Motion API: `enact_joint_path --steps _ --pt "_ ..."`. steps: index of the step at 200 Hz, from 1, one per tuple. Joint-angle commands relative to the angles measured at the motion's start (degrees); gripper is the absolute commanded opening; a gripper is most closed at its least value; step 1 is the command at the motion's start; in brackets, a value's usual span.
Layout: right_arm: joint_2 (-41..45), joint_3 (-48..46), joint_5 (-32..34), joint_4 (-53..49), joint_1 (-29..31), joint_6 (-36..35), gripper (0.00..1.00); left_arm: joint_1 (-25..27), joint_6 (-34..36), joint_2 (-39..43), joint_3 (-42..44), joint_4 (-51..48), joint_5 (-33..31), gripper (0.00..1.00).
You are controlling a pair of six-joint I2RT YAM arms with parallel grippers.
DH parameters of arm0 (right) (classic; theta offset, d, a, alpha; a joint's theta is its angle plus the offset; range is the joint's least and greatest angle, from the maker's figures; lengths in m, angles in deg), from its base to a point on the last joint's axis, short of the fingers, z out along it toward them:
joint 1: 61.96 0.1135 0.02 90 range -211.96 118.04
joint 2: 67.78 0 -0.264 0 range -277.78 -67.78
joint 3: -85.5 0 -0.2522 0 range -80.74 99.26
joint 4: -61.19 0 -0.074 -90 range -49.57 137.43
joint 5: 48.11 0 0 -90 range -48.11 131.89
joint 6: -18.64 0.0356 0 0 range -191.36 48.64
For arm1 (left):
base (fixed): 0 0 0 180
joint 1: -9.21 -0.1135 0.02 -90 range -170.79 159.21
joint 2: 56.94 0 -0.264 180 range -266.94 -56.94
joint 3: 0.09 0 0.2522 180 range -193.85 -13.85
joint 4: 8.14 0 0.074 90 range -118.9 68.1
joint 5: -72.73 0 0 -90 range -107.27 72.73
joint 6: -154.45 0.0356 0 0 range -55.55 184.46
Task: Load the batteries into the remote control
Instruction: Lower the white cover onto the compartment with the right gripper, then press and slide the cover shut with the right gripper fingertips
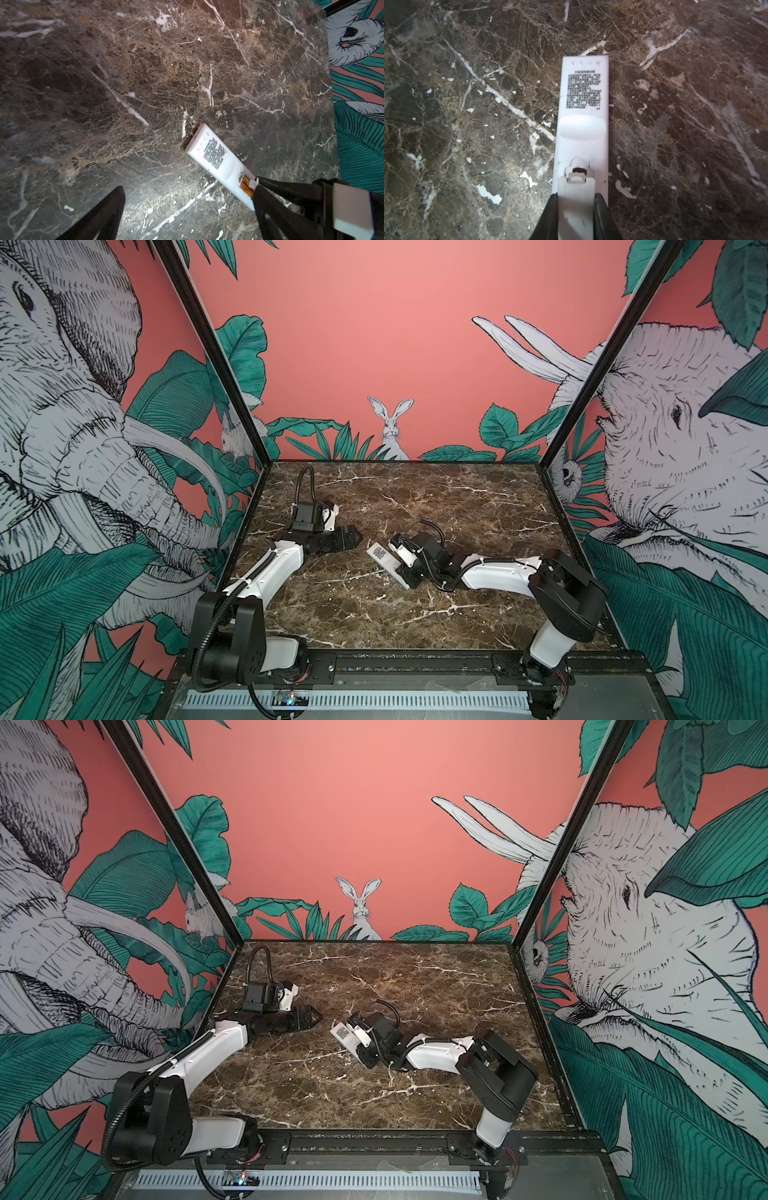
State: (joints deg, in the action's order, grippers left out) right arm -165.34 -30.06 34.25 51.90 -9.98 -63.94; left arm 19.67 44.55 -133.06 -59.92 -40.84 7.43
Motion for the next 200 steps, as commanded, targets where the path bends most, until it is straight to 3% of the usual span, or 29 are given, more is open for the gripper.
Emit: enact_joint_path --steps 1,122,200 --pt "0.55 -0.75 0.24 -0.78 0.53 0.70 0.08 -0.27 0.21 0.18 -1.29 0.54 0.91 0.97" --pt "0.81 0.11 3.05 -6.58 1.24 -3.03 0.10 -0.26 -0.14 -0.34 -1.34 1.20 1.30 0.97" --pt "0.91 0.56 2.04 -6.22 1.29 -2.87 0.26 -0.32 -0.25 -0.68 -1.54 1.36 1.40 0.97"
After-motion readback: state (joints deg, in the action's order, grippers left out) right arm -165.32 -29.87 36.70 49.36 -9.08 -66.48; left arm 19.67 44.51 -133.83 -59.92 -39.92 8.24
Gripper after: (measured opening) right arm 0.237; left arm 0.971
